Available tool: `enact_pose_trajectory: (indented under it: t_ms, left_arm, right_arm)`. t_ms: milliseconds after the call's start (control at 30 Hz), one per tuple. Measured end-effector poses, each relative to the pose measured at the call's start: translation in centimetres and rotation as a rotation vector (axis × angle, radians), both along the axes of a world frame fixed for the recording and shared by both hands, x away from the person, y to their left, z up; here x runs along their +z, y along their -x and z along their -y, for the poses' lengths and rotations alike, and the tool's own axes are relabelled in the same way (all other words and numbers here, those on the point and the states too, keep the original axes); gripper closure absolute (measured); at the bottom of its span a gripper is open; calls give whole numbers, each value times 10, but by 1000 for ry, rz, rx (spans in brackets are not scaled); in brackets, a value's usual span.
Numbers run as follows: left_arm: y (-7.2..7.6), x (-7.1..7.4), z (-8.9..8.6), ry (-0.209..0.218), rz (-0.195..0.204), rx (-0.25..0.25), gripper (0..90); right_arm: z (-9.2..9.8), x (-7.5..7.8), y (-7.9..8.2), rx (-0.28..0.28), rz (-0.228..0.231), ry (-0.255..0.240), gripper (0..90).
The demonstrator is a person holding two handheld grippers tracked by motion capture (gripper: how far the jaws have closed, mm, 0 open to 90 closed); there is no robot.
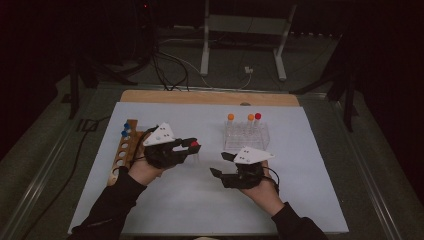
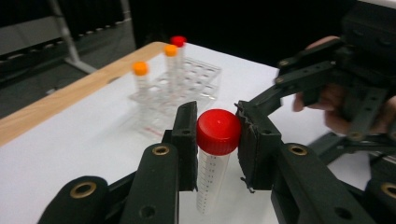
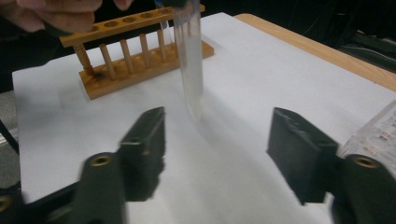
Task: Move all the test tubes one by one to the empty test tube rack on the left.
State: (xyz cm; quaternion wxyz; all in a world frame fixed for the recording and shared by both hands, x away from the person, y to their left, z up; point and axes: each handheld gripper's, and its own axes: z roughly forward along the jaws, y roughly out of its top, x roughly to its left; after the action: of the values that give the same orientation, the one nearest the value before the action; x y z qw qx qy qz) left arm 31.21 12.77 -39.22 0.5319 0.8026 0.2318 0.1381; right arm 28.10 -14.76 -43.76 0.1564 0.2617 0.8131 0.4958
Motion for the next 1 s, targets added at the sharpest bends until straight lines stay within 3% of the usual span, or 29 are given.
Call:
enact_pose_trajectory:
  t_ms: [300, 433, 567, 1000]
  left_arm:
    - [-5, 10, -34, 15, 19, 102, 715]
    - [-6, 13, -47, 20, 22, 139, 715]
    - [-8, 15, -59, 10, 33, 183, 715]
    - [-13, 22, -109, 11, 49, 334, 715]
  right_arm:
    - [1, 0, -3, -56, -14, -4, 63]
    - [1, -1, -4, -68, -21, -4, 2]
    - [3, 0, -4, -41, -21, -11, 0]
    - [7, 2, -4, -31, -26, -36, 0]
